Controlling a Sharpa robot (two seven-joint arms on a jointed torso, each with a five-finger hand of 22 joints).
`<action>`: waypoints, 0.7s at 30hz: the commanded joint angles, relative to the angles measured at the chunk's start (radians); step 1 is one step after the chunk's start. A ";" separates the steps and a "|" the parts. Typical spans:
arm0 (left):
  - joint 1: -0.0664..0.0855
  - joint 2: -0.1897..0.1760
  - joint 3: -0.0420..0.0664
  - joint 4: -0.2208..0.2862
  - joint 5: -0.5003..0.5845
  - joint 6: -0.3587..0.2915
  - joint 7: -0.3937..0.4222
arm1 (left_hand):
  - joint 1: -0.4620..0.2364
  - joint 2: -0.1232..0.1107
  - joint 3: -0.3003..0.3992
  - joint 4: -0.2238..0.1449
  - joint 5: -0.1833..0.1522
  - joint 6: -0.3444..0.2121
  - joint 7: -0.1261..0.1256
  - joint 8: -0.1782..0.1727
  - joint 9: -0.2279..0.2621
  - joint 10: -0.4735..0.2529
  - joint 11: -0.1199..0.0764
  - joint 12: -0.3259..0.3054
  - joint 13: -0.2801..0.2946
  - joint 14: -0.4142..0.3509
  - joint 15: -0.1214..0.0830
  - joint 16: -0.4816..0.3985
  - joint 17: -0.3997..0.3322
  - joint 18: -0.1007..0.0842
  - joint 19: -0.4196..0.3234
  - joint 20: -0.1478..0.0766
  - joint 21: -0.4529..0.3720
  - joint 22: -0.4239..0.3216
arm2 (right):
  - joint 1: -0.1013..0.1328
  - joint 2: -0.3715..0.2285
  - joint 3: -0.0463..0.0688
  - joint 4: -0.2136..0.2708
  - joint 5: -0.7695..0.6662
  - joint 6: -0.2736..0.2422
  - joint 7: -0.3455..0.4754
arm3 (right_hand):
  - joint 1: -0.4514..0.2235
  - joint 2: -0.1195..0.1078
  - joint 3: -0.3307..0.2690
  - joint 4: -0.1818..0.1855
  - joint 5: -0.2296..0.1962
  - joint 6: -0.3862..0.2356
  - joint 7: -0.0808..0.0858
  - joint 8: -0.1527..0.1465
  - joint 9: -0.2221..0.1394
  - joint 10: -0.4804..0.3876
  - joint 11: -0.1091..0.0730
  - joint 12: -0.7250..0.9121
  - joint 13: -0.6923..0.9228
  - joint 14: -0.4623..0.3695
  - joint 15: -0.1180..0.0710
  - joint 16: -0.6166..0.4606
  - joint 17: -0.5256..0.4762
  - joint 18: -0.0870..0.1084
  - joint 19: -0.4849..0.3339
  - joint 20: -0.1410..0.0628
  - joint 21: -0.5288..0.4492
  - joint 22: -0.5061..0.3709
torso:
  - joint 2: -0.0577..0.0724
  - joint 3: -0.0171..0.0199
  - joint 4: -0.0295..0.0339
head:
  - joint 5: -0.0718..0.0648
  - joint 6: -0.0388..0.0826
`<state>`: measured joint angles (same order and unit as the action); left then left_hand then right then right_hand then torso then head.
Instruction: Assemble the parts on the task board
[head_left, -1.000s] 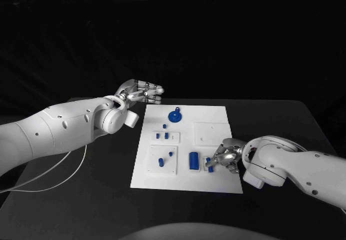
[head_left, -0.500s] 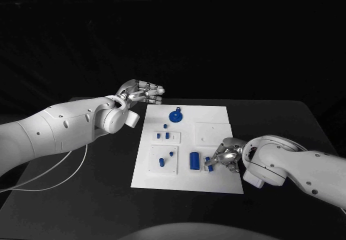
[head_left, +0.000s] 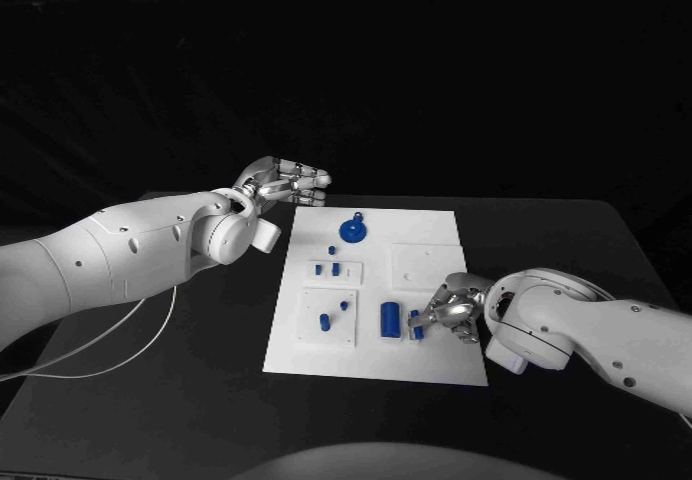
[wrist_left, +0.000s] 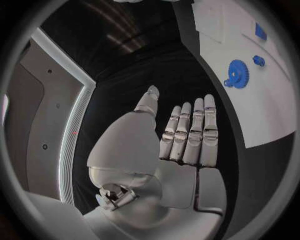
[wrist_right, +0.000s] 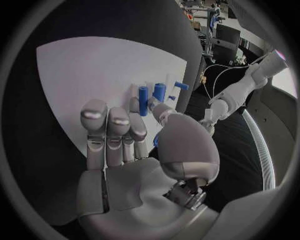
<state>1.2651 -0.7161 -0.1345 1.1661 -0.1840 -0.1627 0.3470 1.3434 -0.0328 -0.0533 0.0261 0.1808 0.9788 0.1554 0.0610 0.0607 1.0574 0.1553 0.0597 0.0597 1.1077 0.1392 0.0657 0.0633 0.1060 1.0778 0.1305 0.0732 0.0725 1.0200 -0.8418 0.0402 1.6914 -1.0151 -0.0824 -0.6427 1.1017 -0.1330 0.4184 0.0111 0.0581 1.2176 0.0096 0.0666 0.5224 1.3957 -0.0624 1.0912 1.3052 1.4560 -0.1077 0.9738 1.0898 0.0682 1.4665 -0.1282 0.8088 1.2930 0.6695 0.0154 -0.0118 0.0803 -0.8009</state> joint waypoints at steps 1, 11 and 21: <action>0.000 0.001 0.000 0.001 0.000 0.015 0.005 | -0.007 -0.003 0.001 0.005 -0.005 -0.006 0.003 0.003 0.001 -0.008 0.000 -0.001 -0.001 0.002 0.002 -0.003 0.001 -0.007 0.002 0.002 0.003 0.001 | 0.000 0.002 0.000 -0.002 0.005 0.020 0.005 | 0.001 -0.007 -0.006 0.005 -0.003 0.007 0.001 -0.003 -0.003 -0.006 0.001 0.001 -0.002 0.004 -0.005 0.000 0.001 0.002 0.056 -0.006 0.001 -0.002 | 0.000 -0.0003 0.0000 | -0.001 -0.003; 0.000 0.001 0.000 0.001 0.000 0.017 0.003 | -0.007 -0.005 0.004 0.008 -0.005 -0.011 0.003 0.002 0.001 -0.009 0.000 -0.001 -0.001 0.002 0.002 -0.003 0.001 -0.007 0.001 0.002 0.003 0.001 | 0.001 0.002 0.000 -0.006 0.002 0.037 0.003 | -0.003 -0.009 -0.018 0.013 -0.003 0.009 0.001 -0.002 -0.007 -0.008 0.001 -0.005 -0.006 0.003 -0.005 -0.004 -0.001 0.003 0.055 -0.006 -0.004 -0.004 | 0.000 0.0003 -0.0005 | 0.000 -0.005; 0.000 0.003 0.000 0.000 0.000 0.017 0.003 | -0.006 -0.007 0.005 0.009 -0.004 -0.017 0.004 0.002 0.001 -0.012 0.001 -0.001 -0.001 0.002 0.002 -0.003 0.001 -0.007 0.001 0.002 0.003 0.001 | 0.001 0.004 0.000 -0.007 0.002 0.042 0.002 | -0.007 -0.015 -0.027 0.021 -0.006 0.013 0.001 -0.002 -0.008 -0.009 0.001 -0.006 -0.008 0.003 -0.005 -0.005 -0.001 0.002 0.056 -0.007 -0.003 -0.004 | 0.000 0.0002 -0.0004 | 0.000 -0.007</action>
<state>1.2651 -0.7154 -0.1352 1.1652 -0.1842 -0.1603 0.3447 1.3434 -0.0328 -0.0491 0.0303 0.1808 0.9699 0.1568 0.0610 0.0607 1.0503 0.1554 0.0597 0.0597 1.1077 0.1392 0.0657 0.0633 0.1060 1.0778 0.1306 0.0732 0.0725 1.0216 -0.8395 0.0403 1.6837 -1.0139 -0.0613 -0.6432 1.0937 -0.1409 0.3962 0.0333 0.0581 1.2240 0.0087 0.0663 0.5163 1.3957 -0.0624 1.0912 1.2983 1.4561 -0.1073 0.9737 1.0897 0.0682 1.4665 -0.1282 0.8088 1.2892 0.6695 0.0155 -0.0124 0.0810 -0.8072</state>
